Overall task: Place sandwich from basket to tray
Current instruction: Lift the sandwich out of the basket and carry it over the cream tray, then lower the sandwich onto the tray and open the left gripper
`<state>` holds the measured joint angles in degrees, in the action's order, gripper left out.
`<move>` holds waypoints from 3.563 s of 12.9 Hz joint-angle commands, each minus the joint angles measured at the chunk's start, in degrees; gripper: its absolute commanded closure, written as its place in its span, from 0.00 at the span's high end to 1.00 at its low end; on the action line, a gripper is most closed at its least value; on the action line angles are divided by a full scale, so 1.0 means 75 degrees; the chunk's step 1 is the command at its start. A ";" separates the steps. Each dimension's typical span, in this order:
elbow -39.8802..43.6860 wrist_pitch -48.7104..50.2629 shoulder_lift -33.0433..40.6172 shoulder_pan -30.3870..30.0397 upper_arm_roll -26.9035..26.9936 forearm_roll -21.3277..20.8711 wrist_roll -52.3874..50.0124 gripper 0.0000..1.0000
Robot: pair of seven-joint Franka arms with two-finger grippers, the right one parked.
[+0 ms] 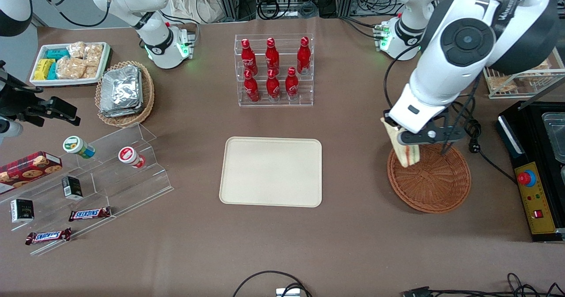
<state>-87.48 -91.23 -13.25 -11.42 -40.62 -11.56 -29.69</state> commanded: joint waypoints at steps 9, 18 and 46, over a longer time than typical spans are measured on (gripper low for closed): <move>0.1234 0.0070 -0.1420 0.1510 -0.0080 -0.0368 -0.0411 0.00; 0.1398 -0.1569 -0.3096 0.2518 -0.0033 -0.1541 -0.1233 0.00; 0.1539 -0.3447 -0.4996 0.3866 0.1150 -0.3463 -0.2919 1.00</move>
<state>-77.52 -118.02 -50.77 16.32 -32.66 -36.20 -49.57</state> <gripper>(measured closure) 0.000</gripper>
